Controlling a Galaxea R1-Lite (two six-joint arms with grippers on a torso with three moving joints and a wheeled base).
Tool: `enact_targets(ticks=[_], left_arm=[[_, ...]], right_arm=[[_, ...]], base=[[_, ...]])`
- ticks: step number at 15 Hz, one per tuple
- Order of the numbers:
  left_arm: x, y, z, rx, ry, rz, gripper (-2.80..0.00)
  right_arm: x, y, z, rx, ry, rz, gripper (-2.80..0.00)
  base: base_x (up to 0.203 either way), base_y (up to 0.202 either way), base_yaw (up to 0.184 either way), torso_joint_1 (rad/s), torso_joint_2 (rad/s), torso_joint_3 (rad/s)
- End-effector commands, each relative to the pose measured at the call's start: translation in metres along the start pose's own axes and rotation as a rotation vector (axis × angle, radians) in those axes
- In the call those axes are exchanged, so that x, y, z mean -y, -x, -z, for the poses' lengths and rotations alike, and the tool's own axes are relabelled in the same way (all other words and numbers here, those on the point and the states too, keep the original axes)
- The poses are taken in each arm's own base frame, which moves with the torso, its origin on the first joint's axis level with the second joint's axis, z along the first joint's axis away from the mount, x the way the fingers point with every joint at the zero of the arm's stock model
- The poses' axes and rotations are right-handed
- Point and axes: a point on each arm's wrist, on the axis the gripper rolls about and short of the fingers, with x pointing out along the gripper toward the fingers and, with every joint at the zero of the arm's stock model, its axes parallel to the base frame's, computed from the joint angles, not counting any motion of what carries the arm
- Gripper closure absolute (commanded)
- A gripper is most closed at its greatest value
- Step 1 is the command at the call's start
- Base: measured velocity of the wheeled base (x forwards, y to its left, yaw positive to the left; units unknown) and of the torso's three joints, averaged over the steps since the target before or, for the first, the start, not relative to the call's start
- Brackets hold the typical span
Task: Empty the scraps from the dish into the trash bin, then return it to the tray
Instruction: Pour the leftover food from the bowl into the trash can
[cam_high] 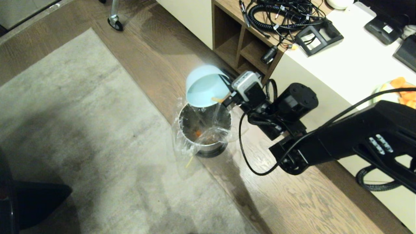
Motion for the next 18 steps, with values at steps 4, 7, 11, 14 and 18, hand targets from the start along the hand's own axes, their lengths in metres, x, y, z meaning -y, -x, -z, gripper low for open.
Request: enact_targets(ticks=[4, 7, 11, 14, 18], left_arm=[[0.000, 0.000, 0.000, 0.001, 0.000, -0.001, 0.00], [0.000, 0.000, 0.000, 0.001, 0.000, -0.001, 0.00], [0.000, 0.000, 0.000, 0.001, 0.000, -0.001, 0.00], [0.000, 0.000, 0.000, 0.001, 0.001, 0.000, 0.00], [0.000, 0.000, 0.000, 0.001, 0.001, -0.001, 0.00]], right_arm=[[-0.008, 0.007, 0.006, -0.082, 0.127, -0.085, 0.00], [-0.012, 0.007, 0.011, -0.115, 0.207, -0.125, 0.00], [-0.009, -0.001, 0.011, -0.113, 0.365, -0.123, 0.00], [-0.009, -0.001, 0.011, -0.133, 0.469, -0.120, 0.00], [-0.010, 0.001, 0.015, -0.171, 0.520, -0.109, 0.00]], base=[[0.000, 0.000, 0.000, 0.000, 0.00, 0.000], [0.000, 0.000, 0.000, 0.000, 0.00, 0.000], [0.000, 0.000, 0.000, 0.000, 0.00, 0.000], [0.000, 0.000, 0.000, 0.000, 0.00, 0.000], [0.000, 0.000, 0.000, 0.000, 0.00, 0.000]])
